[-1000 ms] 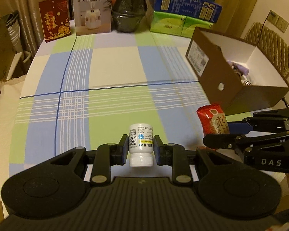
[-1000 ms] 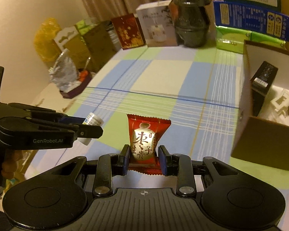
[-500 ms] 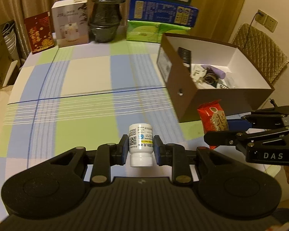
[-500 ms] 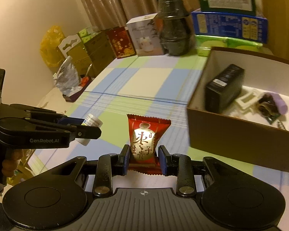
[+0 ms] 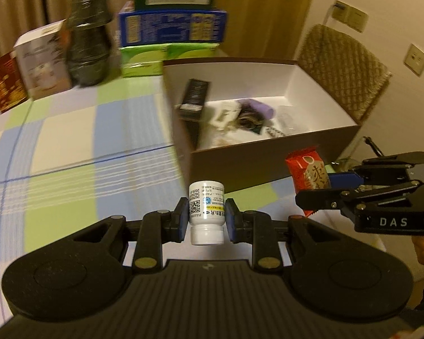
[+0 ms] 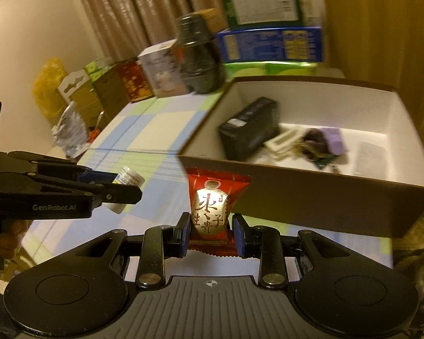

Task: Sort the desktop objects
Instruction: 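Carry the pill bottle with left tool while right carries candy packet to box, then lower the pill bottle into the box while right lowers and releases candy packet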

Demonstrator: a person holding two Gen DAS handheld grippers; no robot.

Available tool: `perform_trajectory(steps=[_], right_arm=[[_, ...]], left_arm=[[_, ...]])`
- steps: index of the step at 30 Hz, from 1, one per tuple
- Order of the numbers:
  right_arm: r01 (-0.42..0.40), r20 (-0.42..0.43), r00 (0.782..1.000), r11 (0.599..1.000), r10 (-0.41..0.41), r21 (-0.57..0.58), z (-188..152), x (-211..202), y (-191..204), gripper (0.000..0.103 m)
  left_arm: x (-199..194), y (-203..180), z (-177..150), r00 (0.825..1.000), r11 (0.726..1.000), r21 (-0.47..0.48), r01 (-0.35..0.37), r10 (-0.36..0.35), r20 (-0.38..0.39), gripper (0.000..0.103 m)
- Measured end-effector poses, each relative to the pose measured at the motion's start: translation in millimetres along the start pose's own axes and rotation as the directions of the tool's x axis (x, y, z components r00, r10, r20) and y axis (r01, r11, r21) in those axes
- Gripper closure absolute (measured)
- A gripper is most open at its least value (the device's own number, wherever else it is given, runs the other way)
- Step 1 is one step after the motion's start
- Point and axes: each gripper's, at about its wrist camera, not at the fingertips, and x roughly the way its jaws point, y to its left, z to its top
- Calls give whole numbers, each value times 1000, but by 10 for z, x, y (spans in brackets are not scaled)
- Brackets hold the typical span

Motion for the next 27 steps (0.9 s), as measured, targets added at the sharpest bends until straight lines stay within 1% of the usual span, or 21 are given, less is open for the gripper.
perform_trajectory(steps=[7, 14, 20, 27], right_arm=[[58, 39, 997, 998, -60, 40, -7, -269, -366, 75], [97, 91, 991, 994, -101, 44, 143, -434, -637, 75], [104, 141, 984, 994, -108, 34, 358, -441, -789, 75], [85, 181, 979, 995, -92, 47, 660, -274, -973, 75]], left_arm=[[146, -415, 212, 999, 997, 64, 43, -44, 14, 81], [271, -681, 459, 997, 992, 112, 57, -61, 37, 81], [370, -798, 711, 996, 989, 143, 43, -53, 71, 81], [593, -791, 1032, 996, 988, 153, 17, -30, 85, 81]])
